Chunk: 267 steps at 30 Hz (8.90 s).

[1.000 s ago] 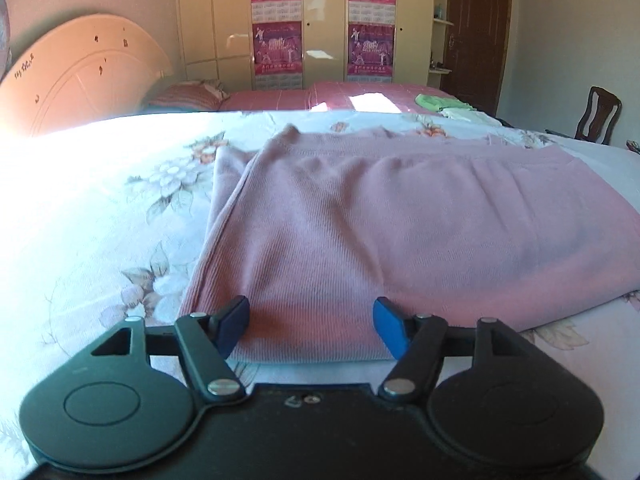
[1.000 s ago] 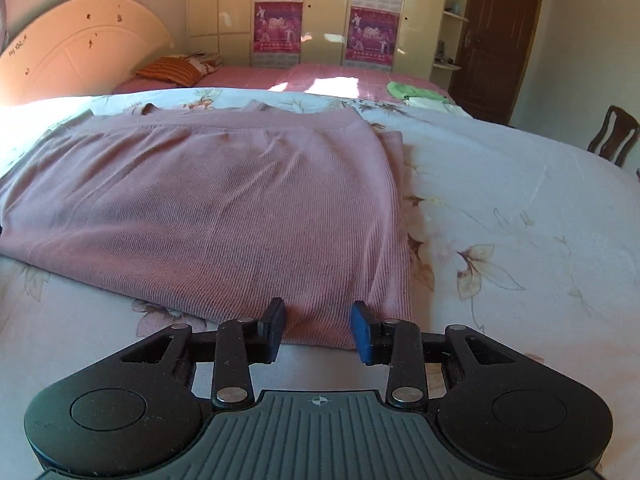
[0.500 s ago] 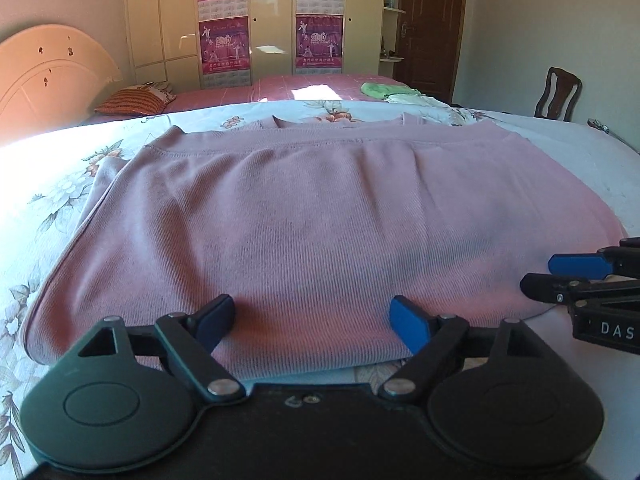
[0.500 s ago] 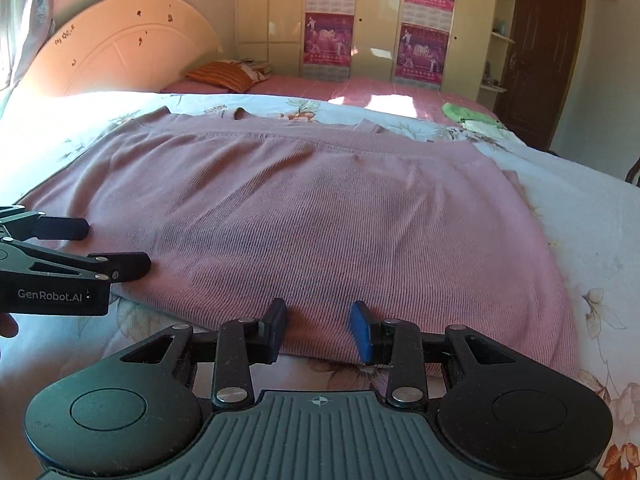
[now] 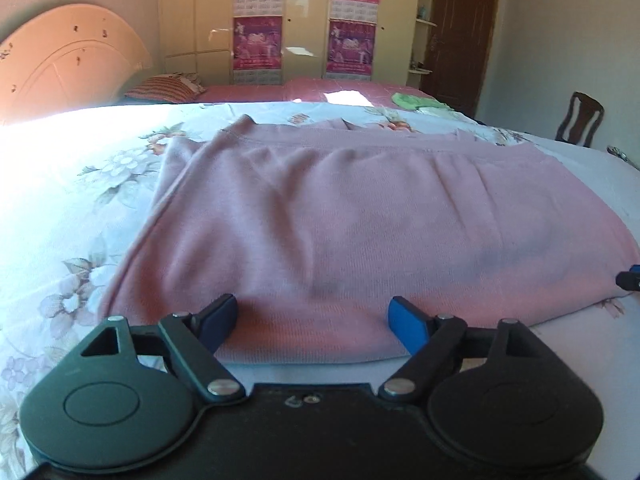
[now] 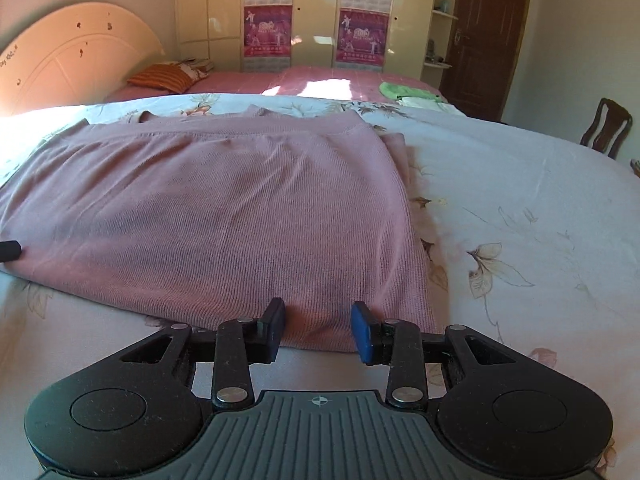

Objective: Fold small clothes

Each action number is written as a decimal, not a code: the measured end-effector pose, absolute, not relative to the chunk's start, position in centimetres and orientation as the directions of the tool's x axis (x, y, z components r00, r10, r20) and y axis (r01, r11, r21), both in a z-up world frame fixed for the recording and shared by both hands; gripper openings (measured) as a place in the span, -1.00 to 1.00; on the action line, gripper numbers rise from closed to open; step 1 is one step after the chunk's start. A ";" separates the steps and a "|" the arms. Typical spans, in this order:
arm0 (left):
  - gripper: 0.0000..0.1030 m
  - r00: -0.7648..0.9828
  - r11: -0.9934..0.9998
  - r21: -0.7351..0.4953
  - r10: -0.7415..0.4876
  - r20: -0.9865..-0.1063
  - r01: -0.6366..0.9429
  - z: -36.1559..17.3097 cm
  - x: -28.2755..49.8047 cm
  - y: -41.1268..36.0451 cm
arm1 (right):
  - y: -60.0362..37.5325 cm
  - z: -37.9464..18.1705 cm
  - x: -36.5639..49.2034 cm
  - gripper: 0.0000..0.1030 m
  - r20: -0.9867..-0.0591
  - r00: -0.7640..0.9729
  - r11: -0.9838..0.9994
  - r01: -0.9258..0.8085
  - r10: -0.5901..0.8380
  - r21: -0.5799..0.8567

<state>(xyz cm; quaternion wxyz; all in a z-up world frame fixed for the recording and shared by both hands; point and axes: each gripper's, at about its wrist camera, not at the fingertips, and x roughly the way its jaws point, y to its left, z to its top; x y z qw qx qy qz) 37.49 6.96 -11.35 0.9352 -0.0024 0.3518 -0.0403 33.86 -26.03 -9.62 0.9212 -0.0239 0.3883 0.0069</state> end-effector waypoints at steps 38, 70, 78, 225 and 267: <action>0.56 0.685 0.999 -0.036 -0.020 -0.729 -0.009 -9.7 35.8 11.1 | -28.4 -6.7 31.5 -0.61 -0.680 0.733 0.999 -0.006 0.029 0.036; -0.34 0.828 0.490 -0.811 -0.271 -0.490 -0.320 -15.9 40.6 18.5 | -17.2 -6.0 40.7 -0.99 -0.587 0.705 0.911 -0.229 0.399 0.343; -0.78 0.869 0.515 -0.820 -0.255 -0.423 -0.248 -14.2 40.7 18.3 | -15.7 -7.0 43.4 -0.99 -0.597 0.690 0.907 -0.237 0.410 0.349; 0.28 0.644 0.907 -0.053 -0.337 -0.687 0.418 -8.6 42.9 -8.6 | -30.2 -6.9 37.0 -0.64 -0.671 0.733 0.991 -0.130 0.114 0.027; 0.82 0.649 0.927 -0.084 -0.320 -0.690 0.366 -8.4 43.9 -7.9 | -37.0 -7.1 36.6 0.00 -0.623 0.757 0.916 0.086 0.195 0.392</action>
